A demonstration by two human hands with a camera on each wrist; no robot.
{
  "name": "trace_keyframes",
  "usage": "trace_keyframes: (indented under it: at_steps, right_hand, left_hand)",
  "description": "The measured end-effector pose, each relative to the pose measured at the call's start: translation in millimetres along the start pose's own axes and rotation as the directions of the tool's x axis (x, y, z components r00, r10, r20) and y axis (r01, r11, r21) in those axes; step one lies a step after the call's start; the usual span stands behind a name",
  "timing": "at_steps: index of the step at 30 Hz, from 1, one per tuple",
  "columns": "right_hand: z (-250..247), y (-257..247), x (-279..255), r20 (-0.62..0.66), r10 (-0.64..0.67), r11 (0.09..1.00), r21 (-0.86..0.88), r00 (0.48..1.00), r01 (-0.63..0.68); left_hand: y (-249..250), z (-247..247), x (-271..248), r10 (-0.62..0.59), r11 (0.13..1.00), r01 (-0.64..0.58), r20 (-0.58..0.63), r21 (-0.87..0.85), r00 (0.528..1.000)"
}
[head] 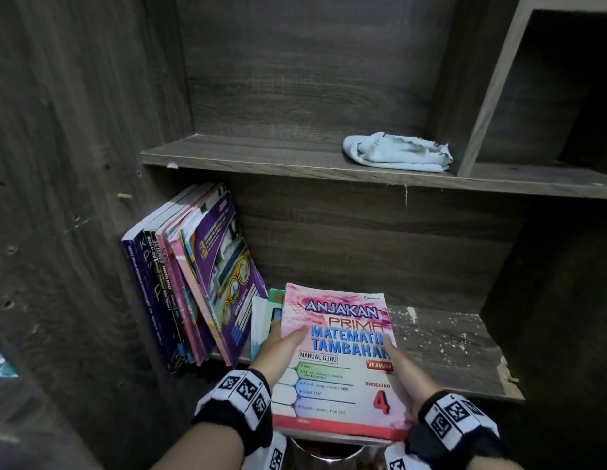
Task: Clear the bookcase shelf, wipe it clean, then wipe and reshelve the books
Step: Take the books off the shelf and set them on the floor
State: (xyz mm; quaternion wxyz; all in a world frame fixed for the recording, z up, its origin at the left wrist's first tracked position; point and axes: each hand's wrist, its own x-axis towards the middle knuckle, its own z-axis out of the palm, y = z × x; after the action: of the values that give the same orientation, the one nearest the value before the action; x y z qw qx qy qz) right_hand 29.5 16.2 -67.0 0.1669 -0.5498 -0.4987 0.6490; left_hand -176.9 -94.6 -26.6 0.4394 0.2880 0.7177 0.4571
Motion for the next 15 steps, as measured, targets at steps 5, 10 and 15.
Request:
trace_keyframes:
  at_steps: [5, 10, 15]
  right_hand:
    - [-28, 50, 60, -0.073, -0.053, 0.996, -0.078, 0.996, 0.048]
    - [-30, 64, 71, -0.046, -0.052, 0.998, -0.033, 0.998, 0.05]
    - [-20, 47, 43, -0.114, -0.127, 0.991, -0.06, 0.985, 0.121]
  left_hand:
    - [-2, 12, 14, 0.054, 0.998, -0.055, -0.027, -0.04, 0.998]
    - [-6, 14, 15, 0.095, 0.991, -0.098, -0.034, -0.093, 0.995]
    - [-8, 13, 15, 0.126, 0.987, -0.128, -0.025, -0.093, 0.992]
